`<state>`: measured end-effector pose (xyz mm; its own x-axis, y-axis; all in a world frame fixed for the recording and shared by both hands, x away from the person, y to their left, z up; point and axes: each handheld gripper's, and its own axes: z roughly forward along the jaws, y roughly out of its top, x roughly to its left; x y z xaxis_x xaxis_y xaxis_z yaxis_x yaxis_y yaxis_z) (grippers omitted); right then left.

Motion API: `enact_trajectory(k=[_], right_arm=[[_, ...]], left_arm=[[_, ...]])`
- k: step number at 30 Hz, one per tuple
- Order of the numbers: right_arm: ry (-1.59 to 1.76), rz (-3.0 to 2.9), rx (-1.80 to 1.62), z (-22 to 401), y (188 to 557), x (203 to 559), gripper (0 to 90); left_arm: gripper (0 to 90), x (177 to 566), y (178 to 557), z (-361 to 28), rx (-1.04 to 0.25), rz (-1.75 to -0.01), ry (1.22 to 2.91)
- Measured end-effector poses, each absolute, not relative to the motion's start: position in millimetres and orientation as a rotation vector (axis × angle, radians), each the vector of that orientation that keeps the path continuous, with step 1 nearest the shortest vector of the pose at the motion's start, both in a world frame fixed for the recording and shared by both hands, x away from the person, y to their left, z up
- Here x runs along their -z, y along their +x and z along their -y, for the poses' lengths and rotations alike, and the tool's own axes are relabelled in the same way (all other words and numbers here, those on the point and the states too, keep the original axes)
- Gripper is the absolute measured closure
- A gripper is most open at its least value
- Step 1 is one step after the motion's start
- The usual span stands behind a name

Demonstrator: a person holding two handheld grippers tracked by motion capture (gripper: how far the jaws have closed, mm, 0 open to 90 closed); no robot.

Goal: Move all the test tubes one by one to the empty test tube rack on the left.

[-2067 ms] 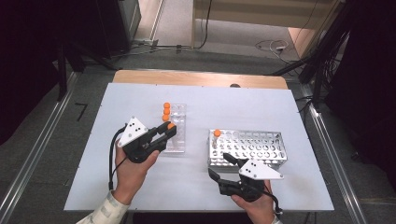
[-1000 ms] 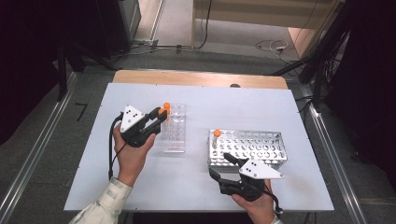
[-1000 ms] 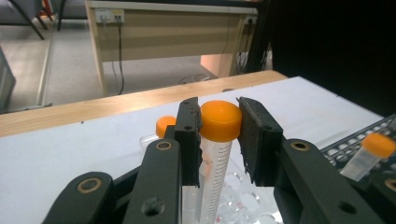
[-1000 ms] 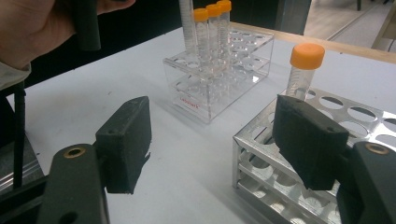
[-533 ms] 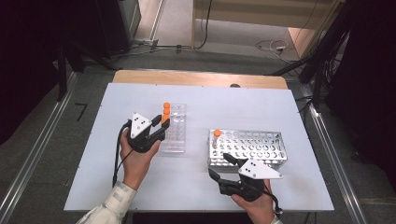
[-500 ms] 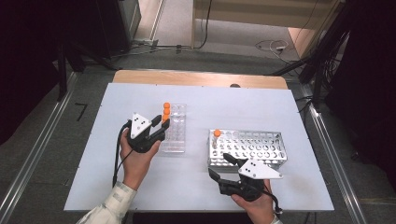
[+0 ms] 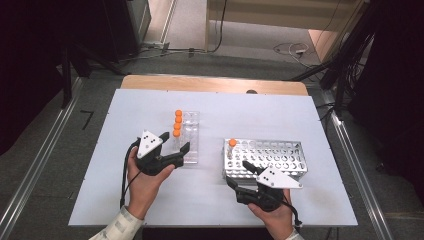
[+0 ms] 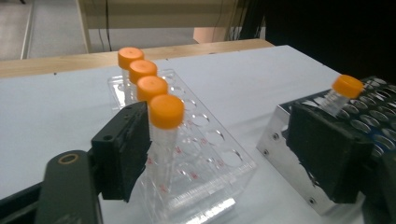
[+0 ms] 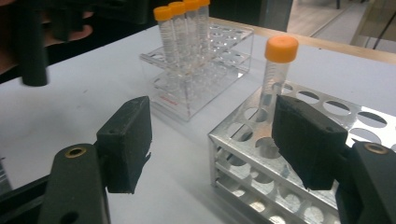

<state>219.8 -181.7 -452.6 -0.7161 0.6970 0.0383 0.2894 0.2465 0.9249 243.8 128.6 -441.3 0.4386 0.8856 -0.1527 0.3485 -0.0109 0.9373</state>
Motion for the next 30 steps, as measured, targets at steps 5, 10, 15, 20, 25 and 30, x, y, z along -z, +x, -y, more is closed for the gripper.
enact_trajectory(k=[5, 10, 15, 20, 25, 30], right_arm=[[0.944, -2.104, -1.432, 176, 235, 452, 28.4], [0.988, -2.086, -1.380, 168, 252, 455, 31.2], [1.030, -2.071, -1.329, 161, 268, 457, 36.7], [1.060, -2.069, -1.288, 157, 276, 460, 43.4], [1.059, -2.083, -1.268, 154, 281, 465, 54.5], [1.057, -2.091, -1.257, 151, 283, 466, 67.7]], left_arm=[[18.8, 451, 228, -122, -0.563, -1.093, 1.598], [18.5, 455, 217, -120, -0.556, -1.070, 1.608], [18.5, 458, 213, -120, -0.553, -1.058, 1.614], [18.5, 459, 213, -123, -0.543, -1.067, 1.611], [18.5, 460, 213, -122, -0.539, -1.065, 1.613], [18.5, 460, 212, -121, -0.538, -1.059, 1.616]])
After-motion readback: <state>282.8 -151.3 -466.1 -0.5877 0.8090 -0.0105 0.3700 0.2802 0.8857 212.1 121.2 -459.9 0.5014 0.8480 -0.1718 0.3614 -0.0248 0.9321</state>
